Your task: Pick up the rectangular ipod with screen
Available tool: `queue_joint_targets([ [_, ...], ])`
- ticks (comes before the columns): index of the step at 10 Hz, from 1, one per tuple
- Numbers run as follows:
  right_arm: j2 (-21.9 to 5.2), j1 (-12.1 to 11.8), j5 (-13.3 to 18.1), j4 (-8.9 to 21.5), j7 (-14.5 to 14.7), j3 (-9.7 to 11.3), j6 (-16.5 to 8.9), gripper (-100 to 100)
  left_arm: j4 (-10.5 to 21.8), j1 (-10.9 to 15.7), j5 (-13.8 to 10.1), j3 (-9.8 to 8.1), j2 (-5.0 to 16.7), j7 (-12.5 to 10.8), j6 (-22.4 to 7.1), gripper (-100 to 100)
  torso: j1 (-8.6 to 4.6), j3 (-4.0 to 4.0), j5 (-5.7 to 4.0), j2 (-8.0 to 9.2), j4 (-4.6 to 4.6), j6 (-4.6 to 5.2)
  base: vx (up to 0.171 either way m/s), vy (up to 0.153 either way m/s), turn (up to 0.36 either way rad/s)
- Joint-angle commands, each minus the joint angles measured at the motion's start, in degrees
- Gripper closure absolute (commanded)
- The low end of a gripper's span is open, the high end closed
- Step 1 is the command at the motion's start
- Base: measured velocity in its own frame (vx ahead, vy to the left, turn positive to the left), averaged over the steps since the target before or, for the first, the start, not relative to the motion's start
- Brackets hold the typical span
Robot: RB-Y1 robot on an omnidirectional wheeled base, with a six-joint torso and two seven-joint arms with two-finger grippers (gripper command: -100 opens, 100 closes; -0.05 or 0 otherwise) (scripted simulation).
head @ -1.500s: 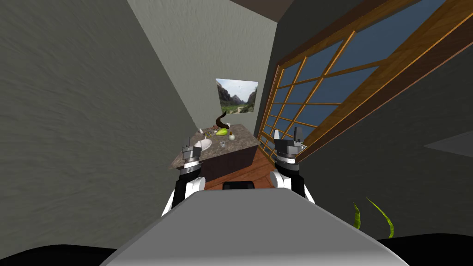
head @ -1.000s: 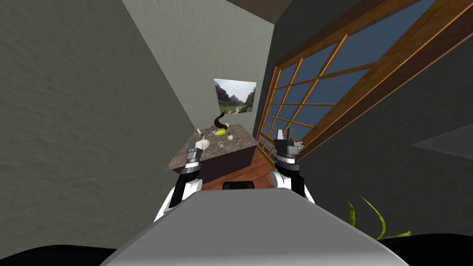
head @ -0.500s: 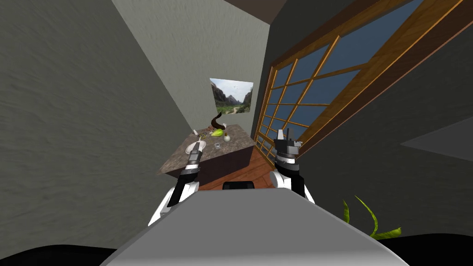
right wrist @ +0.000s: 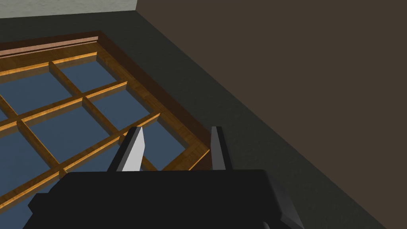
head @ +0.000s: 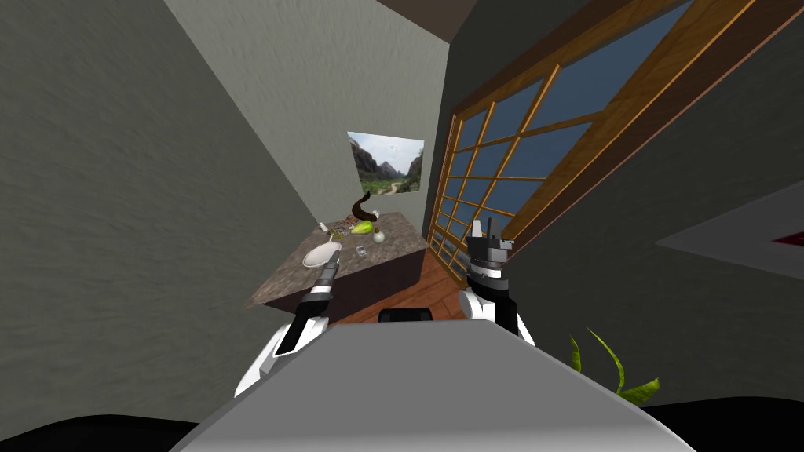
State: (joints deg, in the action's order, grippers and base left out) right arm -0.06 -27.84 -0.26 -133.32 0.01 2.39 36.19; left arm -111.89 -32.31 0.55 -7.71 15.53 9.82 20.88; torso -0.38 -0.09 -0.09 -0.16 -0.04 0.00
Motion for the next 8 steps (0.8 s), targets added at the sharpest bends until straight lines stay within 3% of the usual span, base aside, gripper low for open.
queue_joint_targets([
  [1, 0.00, 0.00, 0.00, 0.00, 0.00, 0.00, 0.00, 0, 2.86, 0.26, 1.00, -0.60, 0.97, 1.98, -0.94, -100, 0.00, 0.00, 0.00, 0.00, 0.00, 0.00, 0.043, -0.105, -0.058],
  [2, 0.00, 0.00, 0.00, 0.00, 0.00, 0.00, 0.00, 0, 3.29, 0.26, 1.00, -0.60, 0.97, 1.98, -0.94, -100, -0.01, 0.00, 0.00, 0.00, 0.00, 0.01, 0.019, -0.068, -0.015],
  [8, 0.00, 0.00, 0.00, 0.00, 0.00, 0.00, 0.00, 0, 12.36, 1.07, 4.55, -2.88, 5.72, 6.86, -4.43, -100, 0.09, 0.04, 0.01, 0.07, 0.02, 0.00, 0.027, -0.075, -0.056],
])
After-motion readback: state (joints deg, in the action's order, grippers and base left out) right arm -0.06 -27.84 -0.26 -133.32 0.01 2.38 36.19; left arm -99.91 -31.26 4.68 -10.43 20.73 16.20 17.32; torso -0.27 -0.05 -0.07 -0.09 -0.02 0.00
